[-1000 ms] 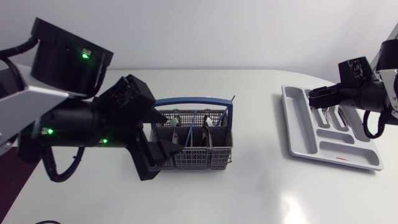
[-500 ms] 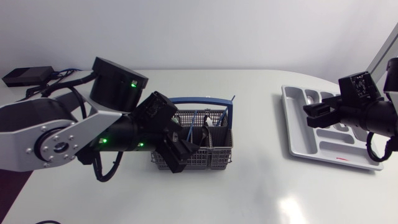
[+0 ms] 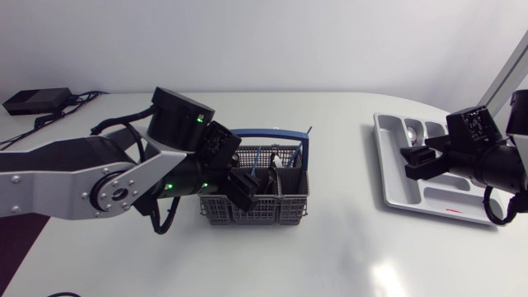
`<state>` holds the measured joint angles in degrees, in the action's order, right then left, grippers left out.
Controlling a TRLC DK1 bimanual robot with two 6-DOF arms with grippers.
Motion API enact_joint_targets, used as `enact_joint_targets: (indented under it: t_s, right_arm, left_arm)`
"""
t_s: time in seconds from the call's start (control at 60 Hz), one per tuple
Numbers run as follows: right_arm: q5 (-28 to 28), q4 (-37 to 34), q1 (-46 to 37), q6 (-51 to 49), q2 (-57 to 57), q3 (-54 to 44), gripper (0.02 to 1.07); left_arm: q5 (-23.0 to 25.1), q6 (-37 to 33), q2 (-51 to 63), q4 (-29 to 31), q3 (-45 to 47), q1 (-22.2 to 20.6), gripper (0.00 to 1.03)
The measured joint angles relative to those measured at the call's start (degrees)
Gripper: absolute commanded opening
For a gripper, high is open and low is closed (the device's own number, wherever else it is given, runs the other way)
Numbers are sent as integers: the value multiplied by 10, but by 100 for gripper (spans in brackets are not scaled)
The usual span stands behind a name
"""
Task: Sort the cutlery from the basket into the organizer compartments.
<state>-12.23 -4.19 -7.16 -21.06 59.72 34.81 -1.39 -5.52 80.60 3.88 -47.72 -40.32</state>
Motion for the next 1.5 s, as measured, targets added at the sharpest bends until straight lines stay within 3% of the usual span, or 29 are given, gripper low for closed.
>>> enact_joint_targets:
  t_s: [0.233,0.383,0.583,0.867,1.017,1.333,1.5]
  right_arm:
    - [0,27,0,0,0,-26,75]
    - [0,43,0,0,5,-37,75]
    - [-3,49,0,0,9,-41,75]
    - [-13,60,-1,-1,9,-49,75]
    - [-15,62,-1,-3,9,-56,75]
    - [-15,62,-1,-13,1,-70,75]
    - [-15,62,-1,-13,-12,-73,75]
  left_arm:
    - [-67,11,28,-59,0,-14,79]
    - [-82,25,54,-87,0,-22,69]
    - [-127,41,82,-135,0,-25,68]
    - [-137,55,115,-163,-15,-25,49]
    - [-137,60,135,-167,-21,-25,24]
    - [-137,73,135,-189,-19,-27,3]
    - [-137,75,125,-191,-6,-28,3]
